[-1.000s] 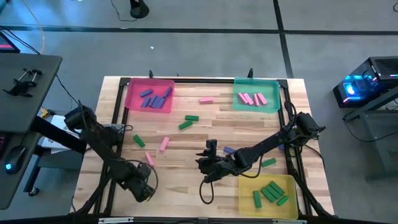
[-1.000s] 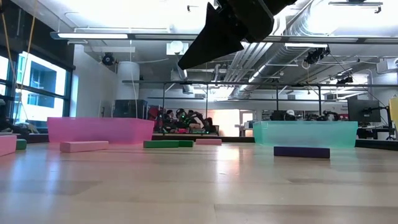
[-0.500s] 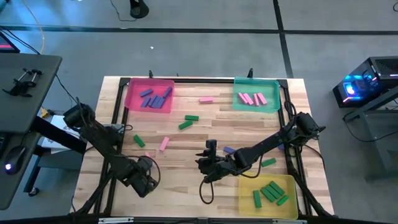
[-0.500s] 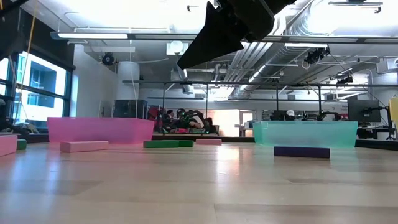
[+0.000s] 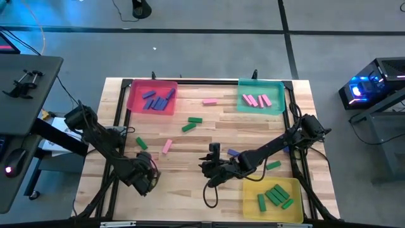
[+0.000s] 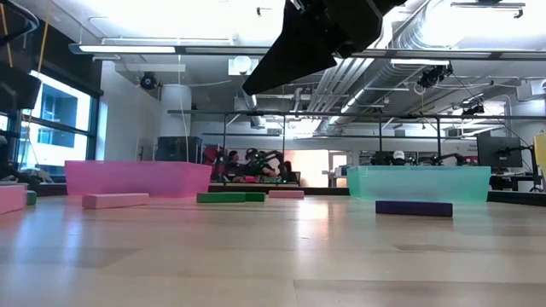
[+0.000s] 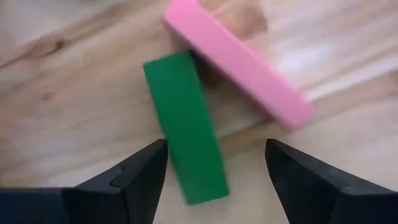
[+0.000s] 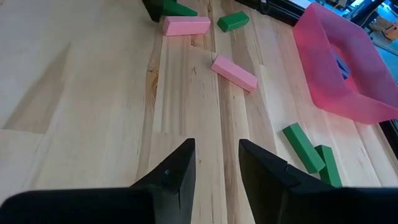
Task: Sort blocks
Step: Put the green block into the yellow bin
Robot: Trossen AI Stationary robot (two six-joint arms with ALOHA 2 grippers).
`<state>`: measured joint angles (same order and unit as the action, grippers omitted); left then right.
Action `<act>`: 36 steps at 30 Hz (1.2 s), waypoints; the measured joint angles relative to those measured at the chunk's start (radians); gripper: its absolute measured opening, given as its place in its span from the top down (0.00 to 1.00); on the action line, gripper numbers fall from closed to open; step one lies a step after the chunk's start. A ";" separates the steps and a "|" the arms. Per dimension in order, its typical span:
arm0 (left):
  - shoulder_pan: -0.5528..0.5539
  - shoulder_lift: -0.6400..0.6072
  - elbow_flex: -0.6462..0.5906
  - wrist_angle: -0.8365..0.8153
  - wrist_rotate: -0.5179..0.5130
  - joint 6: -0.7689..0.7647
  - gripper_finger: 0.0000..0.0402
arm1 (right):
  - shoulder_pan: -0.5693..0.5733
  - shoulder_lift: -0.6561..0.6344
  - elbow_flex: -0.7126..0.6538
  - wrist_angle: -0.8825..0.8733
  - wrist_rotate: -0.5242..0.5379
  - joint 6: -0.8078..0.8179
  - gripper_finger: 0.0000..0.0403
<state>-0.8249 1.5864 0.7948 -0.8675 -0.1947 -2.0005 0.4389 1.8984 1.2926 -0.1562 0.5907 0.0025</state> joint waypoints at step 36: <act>-0.146 -0.131 0.297 -0.377 -0.167 0.176 0.82 | 0.030 -0.041 -0.133 -0.010 -0.108 -0.067 0.73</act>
<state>-0.9711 1.4555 1.0915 -1.2449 -0.3620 -1.8242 0.4693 1.8571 1.1599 -0.1658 0.4824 -0.0649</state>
